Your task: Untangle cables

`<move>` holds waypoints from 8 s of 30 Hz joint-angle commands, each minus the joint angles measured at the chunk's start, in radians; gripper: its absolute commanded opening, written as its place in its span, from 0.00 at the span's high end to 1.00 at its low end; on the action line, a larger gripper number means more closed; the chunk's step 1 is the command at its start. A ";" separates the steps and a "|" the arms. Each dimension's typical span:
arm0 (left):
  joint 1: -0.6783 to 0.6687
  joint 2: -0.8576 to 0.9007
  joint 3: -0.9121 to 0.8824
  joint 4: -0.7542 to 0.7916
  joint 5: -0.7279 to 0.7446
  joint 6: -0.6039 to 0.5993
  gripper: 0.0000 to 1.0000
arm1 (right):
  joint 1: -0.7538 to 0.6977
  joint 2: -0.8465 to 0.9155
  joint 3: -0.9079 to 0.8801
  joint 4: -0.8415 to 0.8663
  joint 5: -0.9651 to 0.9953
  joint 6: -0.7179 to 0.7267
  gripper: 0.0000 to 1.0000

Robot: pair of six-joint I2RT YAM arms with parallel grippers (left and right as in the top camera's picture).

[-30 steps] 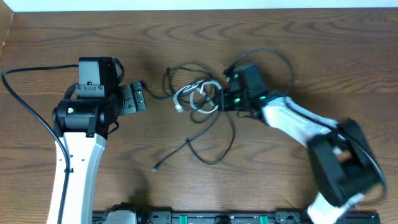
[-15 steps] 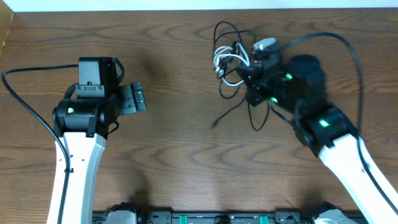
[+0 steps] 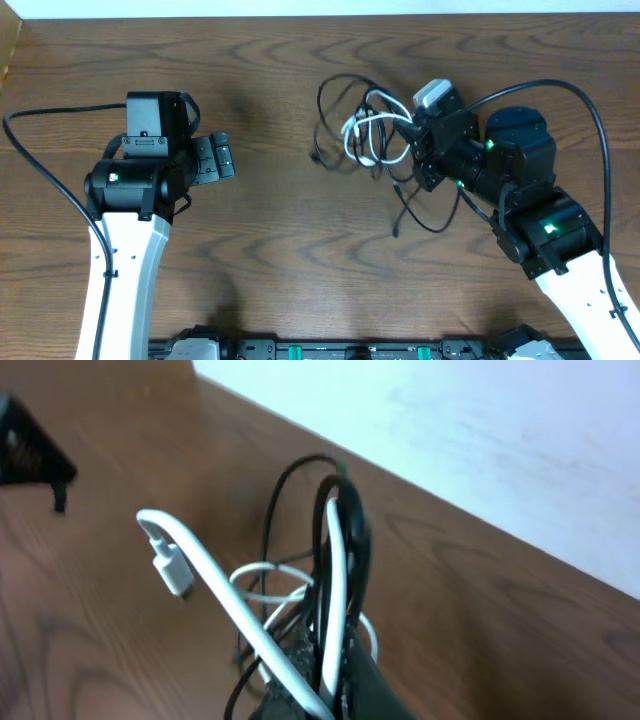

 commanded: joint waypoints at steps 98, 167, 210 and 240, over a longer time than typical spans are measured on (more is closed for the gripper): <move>-0.412 0.019 0.000 0.299 0.336 0.552 0.03 | -0.002 0.000 0.005 -0.152 -0.421 -0.197 0.99; -0.411 0.017 0.001 0.492 0.436 0.308 0.92 | -0.002 0.000 0.005 -0.095 -0.106 0.286 0.01; -0.411 0.017 0.001 0.488 0.232 0.274 0.92 | -0.266 0.038 0.005 -0.265 0.037 0.544 0.99; -0.411 0.017 0.001 0.474 0.220 0.263 0.92 | -0.632 0.039 0.005 -0.491 0.468 0.504 0.99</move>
